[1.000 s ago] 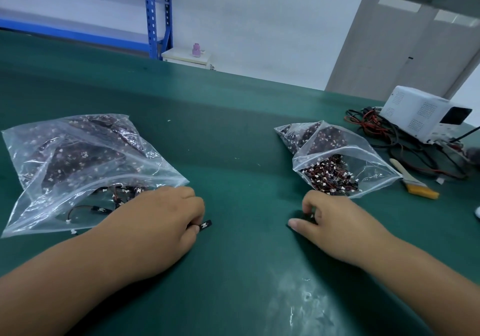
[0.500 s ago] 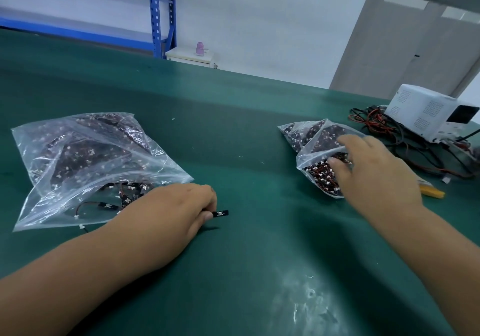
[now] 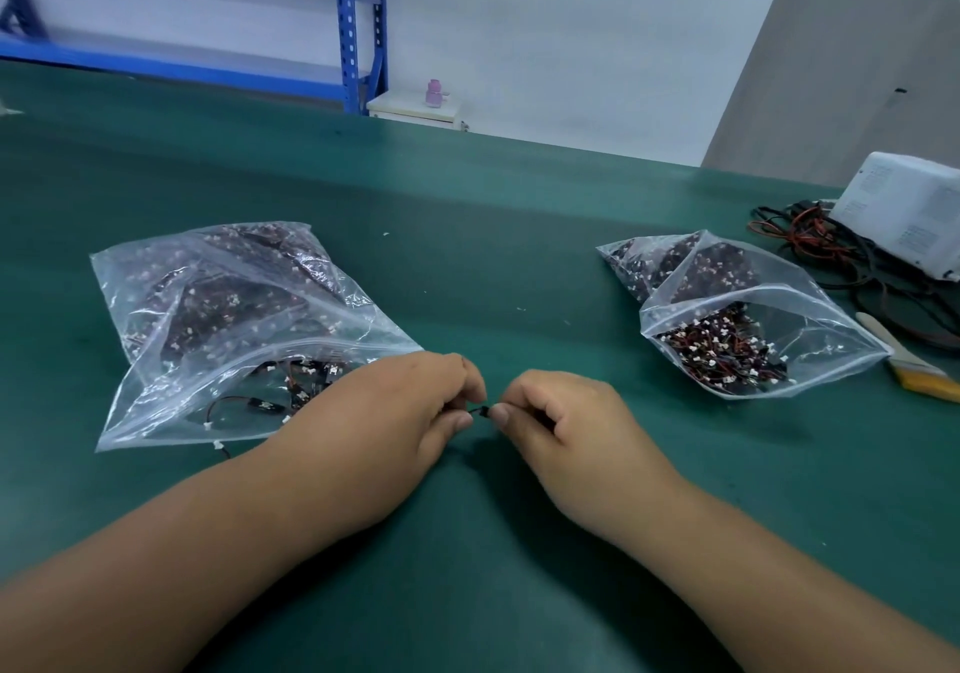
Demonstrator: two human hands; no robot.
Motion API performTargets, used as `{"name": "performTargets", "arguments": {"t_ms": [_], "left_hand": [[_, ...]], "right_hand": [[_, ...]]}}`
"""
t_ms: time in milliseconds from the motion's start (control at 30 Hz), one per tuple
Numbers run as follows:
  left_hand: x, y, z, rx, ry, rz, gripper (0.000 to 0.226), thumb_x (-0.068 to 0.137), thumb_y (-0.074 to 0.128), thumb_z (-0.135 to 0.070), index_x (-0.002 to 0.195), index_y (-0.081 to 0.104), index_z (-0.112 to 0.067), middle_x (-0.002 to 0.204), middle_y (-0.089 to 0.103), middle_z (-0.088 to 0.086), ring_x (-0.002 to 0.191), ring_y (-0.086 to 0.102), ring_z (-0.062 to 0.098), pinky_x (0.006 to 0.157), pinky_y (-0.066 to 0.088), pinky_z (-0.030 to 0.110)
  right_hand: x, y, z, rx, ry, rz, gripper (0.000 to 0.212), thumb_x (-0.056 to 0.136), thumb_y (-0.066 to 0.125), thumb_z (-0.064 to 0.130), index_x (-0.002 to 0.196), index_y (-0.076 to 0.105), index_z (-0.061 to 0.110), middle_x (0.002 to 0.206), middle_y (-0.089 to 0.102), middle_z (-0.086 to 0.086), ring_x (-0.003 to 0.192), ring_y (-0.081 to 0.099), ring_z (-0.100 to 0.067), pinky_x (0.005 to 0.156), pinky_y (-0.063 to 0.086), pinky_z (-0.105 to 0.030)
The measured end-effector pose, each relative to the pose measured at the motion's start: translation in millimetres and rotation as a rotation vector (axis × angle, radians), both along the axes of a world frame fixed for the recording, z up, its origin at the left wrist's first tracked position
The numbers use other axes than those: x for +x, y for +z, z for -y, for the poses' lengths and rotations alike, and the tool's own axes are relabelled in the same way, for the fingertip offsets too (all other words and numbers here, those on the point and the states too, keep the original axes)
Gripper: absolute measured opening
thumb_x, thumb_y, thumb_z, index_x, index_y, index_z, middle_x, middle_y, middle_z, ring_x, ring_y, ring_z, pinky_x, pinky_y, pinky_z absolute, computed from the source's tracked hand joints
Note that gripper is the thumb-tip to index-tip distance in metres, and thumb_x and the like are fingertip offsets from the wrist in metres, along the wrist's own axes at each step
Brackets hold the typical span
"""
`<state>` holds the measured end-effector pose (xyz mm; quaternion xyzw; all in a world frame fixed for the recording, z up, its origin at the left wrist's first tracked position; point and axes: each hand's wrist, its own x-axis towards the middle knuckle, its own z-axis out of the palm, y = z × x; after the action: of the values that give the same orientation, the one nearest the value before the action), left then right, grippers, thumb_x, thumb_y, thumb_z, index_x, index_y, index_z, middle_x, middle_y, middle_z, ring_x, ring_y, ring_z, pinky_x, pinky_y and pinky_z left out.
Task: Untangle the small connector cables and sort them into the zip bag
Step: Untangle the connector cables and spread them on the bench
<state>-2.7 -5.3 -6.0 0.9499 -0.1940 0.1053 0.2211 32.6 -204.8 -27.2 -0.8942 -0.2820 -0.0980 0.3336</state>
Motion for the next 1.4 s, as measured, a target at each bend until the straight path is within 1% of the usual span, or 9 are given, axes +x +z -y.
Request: {"name": "performTargets", "arguments": {"t_ms": [200,267,400,600,800,933,1033,1200,1400], "left_hand": [[2,-3,1,-0.078,0.072,-0.06,0.016,0.092,0.06,-0.035,0.104,0.052,-0.043,0.09,0.057,-0.027,0.092,0.051,-0.008,0.08,0.043,0.017],[3,-3,1,-0.09,0.082,-0.097,0.015,0.091,0.062,-0.034,0.101,0.054,-0.043,0.088,0.058,-0.026,0.09,0.052,-0.008,0.079,0.044,0.017],[2,-2,2,-0.072,0.068,-0.14,0.022,0.091,0.064,-0.027,0.092,0.051,-0.045,0.082,0.058,-0.026,0.088,0.05,-0.011,0.071,0.037,0.007],[2,0,2,-0.051,0.07,-0.128,0.013,0.093,0.061,-0.027,0.1,0.065,-0.037,0.086,0.063,-0.022,0.086,0.055,-0.003,0.076,0.041,0.013],[1,-1,1,-0.049,0.053,-0.114,0.01,0.095,0.056,-0.031,0.087,0.061,-0.035,0.082,0.06,-0.023,0.089,0.05,-0.007,0.071,0.038,0.009],[2,-3,0,-0.033,0.043,-0.092,0.013,0.097,0.051,-0.031,0.086,0.056,-0.035,0.082,0.058,-0.02,0.088,0.049,-0.004,0.072,0.037,0.013],[1,-3,0,-0.054,0.053,-0.072,0.014,0.097,0.046,-0.036,0.087,0.055,-0.034,0.082,0.057,-0.02,0.087,0.049,-0.002,0.075,0.041,0.02],[0,-3,1,-0.048,0.041,-0.041,0.019,0.096,0.041,-0.043,0.087,0.054,-0.033,0.081,0.057,-0.017,0.086,0.05,0.002,0.075,0.042,0.023],[2,-3,-1,-0.035,0.083,-0.04,0.019,0.096,0.039,-0.042,0.086,0.052,-0.032,0.079,0.055,-0.015,0.081,0.051,0.005,0.078,0.046,0.032]], "right_hand": [[1,-2,10,0.041,-0.102,0.021,0.024,0.088,0.054,0.045,0.074,0.055,0.025,0.071,0.057,0.01,0.072,0.054,-0.01,0.062,0.045,-0.031],[-1,-2,10,0.059,-0.092,0.012,0.023,0.091,0.059,0.037,0.073,0.056,0.024,0.07,0.057,0.011,0.069,0.053,-0.01,0.06,0.043,-0.025],[-1,3,15,0.215,-0.116,-0.1,0.029,0.093,0.065,0.019,0.066,0.055,0.018,0.06,0.051,0.012,0.058,0.045,-0.004,0.054,0.035,-0.016],[-3,7,16,0.341,-0.148,-0.189,0.034,0.093,0.064,0.016,0.061,0.053,0.02,0.052,0.043,0.014,0.052,0.038,-0.003,0.051,0.032,-0.016],[-3,8,19,0.498,-0.177,-0.258,0.028,0.094,0.062,0.017,0.068,0.053,0.009,0.053,0.037,0.006,0.048,0.031,-0.006,0.047,0.028,-0.018],[-4,9,20,0.483,-0.177,-0.224,0.029,0.092,0.062,0.014,0.066,0.051,0.009,0.05,0.036,0.011,0.047,0.031,-0.004,0.045,0.028,-0.016],[-6,10,21,0.4,-0.139,-0.104,0.031,0.089,0.063,0.019,0.06,0.052,0.017,0.05,0.042,0.014,0.05,0.039,-0.003,0.05,0.031,-0.012],[-14,9,17,0.227,-0.015,-0.002,0.025,0.085,0.064,0.026,0.063,0.057,0.017,0.059,0.052,0.007,0.056,0.047,-0.006,0.054,0.036,-0.016],[-20,15,15,0.481,0.006,-0.2,0.023,0.08,0.062,0.022,0.062,0.055,0.011,0.051,0.044,0.009,0.049,0.038,-0.002,0.049,0.032,-0.016]]}}
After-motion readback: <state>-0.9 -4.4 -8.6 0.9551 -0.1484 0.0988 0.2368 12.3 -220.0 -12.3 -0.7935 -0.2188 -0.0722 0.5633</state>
